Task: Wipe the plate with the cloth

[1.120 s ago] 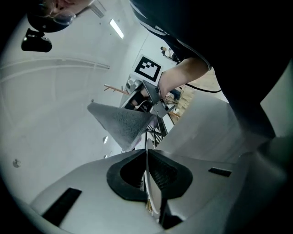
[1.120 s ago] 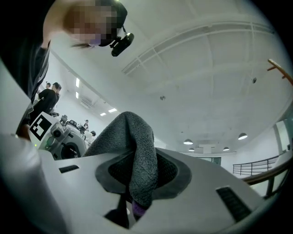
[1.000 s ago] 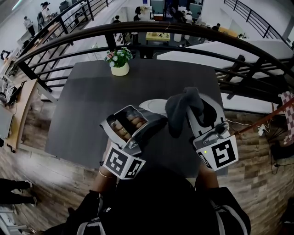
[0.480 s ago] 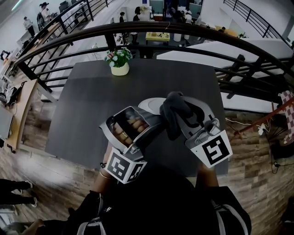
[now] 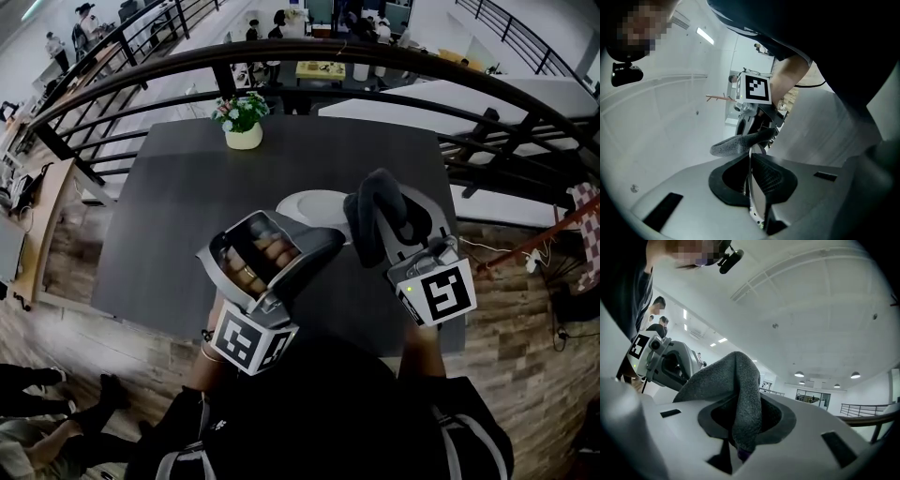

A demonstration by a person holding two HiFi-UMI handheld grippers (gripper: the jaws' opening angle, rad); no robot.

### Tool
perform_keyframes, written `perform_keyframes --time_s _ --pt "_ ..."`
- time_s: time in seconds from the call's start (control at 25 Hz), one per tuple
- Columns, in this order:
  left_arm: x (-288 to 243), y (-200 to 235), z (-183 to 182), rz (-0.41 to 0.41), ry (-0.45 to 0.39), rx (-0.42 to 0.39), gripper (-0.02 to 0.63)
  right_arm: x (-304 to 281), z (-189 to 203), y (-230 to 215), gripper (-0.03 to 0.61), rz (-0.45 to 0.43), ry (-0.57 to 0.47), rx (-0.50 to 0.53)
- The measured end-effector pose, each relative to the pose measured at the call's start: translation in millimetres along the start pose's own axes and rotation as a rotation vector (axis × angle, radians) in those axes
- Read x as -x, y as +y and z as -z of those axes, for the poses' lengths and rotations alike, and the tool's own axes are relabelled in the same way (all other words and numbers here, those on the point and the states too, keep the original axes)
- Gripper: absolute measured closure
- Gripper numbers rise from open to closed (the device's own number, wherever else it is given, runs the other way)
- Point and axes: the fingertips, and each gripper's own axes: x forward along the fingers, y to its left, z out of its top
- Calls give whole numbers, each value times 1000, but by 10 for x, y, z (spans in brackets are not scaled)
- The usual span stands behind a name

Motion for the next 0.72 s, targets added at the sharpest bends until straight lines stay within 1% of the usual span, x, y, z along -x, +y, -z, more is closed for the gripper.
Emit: perform_keyframes --time_s 0.28,0.56,0.72 --pt "30 39 -4 -10 -6 -2 591 -1 124 -112 499 45 32 -13" --pt "36 62 -62 -18 -37 30 591 64 276 -259 499 86 71 -25" --pt "15 39 -76 -7 -45 38 592 83 391 -343 499 107 107 -26"
